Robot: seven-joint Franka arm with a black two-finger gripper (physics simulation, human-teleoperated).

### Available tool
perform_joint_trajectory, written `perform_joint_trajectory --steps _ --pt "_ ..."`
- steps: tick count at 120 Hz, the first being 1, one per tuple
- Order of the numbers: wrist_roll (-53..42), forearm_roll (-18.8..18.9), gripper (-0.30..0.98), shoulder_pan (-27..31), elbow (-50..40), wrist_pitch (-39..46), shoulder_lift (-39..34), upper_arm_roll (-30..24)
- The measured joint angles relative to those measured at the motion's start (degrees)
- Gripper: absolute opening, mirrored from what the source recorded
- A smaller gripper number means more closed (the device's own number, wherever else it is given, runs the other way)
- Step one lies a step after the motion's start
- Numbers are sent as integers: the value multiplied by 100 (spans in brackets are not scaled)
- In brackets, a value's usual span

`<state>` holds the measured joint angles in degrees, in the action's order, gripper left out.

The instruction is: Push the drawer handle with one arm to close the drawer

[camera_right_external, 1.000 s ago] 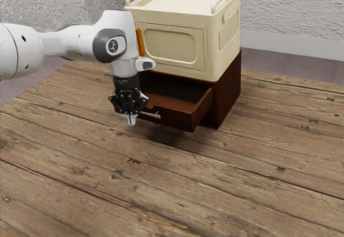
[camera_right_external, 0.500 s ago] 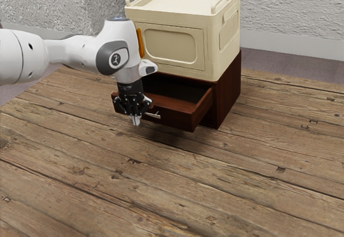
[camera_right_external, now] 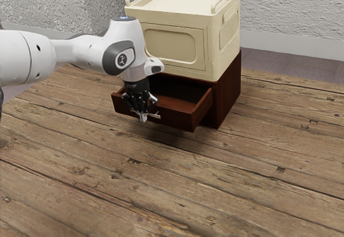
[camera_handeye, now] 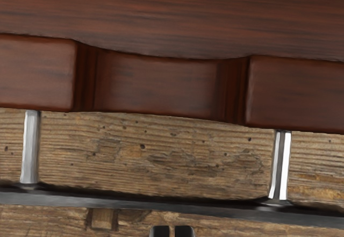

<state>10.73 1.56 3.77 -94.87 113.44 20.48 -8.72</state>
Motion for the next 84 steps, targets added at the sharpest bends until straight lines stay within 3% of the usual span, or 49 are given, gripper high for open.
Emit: perform_joint_trajectory --steps 84 --pt "-617 119 -10 -29 754 92 588 2"
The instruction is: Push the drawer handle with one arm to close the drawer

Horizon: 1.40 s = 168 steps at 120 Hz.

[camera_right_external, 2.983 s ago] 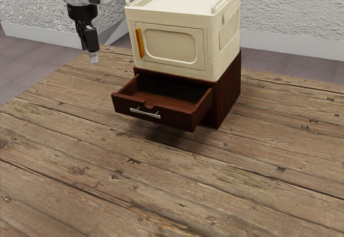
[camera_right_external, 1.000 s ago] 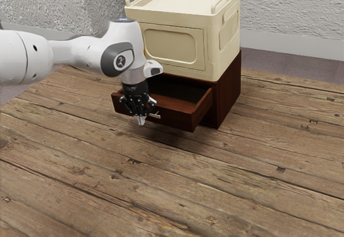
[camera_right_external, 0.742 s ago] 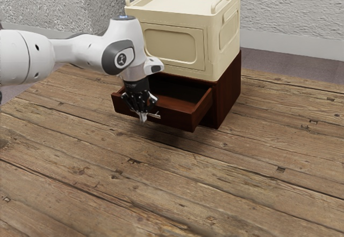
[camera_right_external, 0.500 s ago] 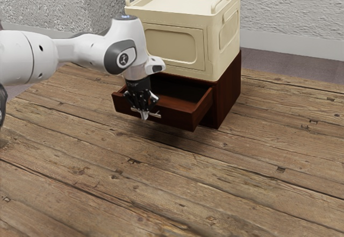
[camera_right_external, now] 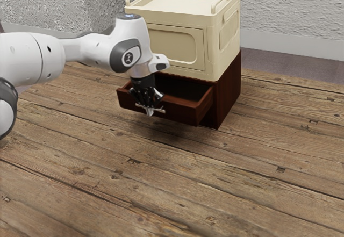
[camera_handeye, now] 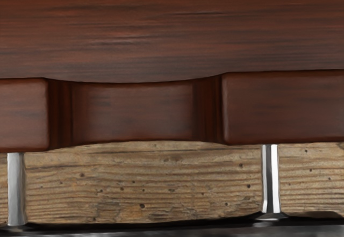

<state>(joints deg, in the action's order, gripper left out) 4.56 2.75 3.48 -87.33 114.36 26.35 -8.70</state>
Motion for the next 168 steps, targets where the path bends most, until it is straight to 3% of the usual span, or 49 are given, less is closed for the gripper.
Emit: perform_joint_trajectory --steps 168 --pt "-259 -4 -10 -183 1292 272 938 258"
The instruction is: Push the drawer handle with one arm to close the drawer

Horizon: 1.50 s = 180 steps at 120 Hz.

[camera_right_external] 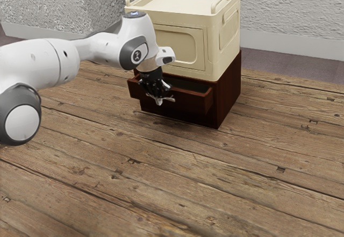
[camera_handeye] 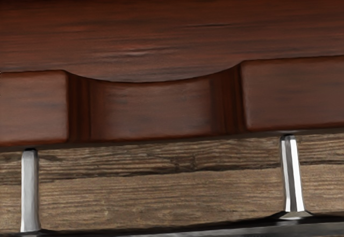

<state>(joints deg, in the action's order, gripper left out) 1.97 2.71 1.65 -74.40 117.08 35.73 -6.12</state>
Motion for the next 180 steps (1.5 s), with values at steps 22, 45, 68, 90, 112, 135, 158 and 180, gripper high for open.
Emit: perform_joint_trajectory --steps 22,45,68,90,112,135,158,180 --pt "-8 -7 -9 2 94 100 37 -4" --pt "-9 -5 -10 -36 274 188 194 -3" --pt "-10 -10 -9 -66 377 324 300 -5" --pt "-13 -10 -10 -70 600 415 453 -3" --pt "-5 -9 -10 -123 745 491 592 -1" --pt "-8 -17 -10 -157 791 588 676 135" --pt "-16 -31 -10 -164 802 739 695 211" --pt "-25 -53 -9 -201 984 827 764 234"
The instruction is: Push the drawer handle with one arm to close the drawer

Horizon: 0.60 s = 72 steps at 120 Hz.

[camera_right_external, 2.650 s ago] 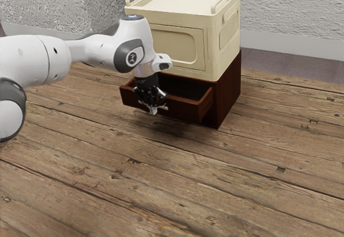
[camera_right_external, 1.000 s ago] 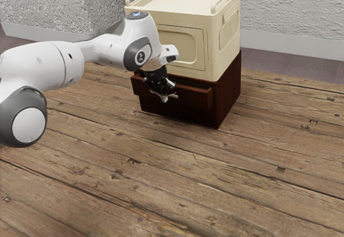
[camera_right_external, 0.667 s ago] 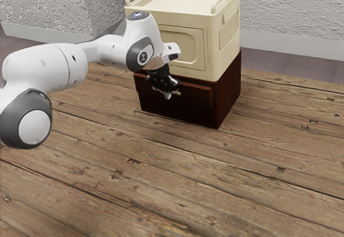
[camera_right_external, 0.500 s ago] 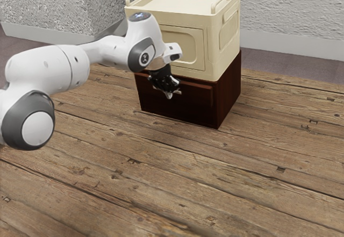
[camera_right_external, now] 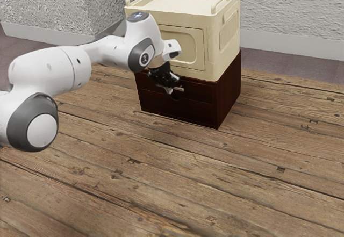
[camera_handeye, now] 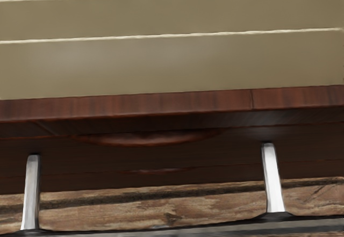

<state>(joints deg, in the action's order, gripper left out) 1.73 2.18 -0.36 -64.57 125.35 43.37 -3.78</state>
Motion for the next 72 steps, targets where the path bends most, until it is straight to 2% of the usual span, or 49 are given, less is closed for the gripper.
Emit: perform_joint_trajectory --steps 18,25,29,37,43,50,61,72 --pt "35 29 -10 2 -51 29 -24 -4" --pt "41 9 -10 17 -376 41 -261 -4" --pt "45 -3 -10 37 -833 40 -579 -12" --pt "57 -16 -10 82 -2238 -216 -1990 -79" --pt "29 -23 1 93 -2633 -892 -3014 -185" --pt "-171 -177 15 241 -2576 -1750 -3658 -311" --pt "-518 -383 33 433 -2403 -2799 -4069 -347" --pt "-815 -467 46 559 -2329 -3530 -4179 -358"
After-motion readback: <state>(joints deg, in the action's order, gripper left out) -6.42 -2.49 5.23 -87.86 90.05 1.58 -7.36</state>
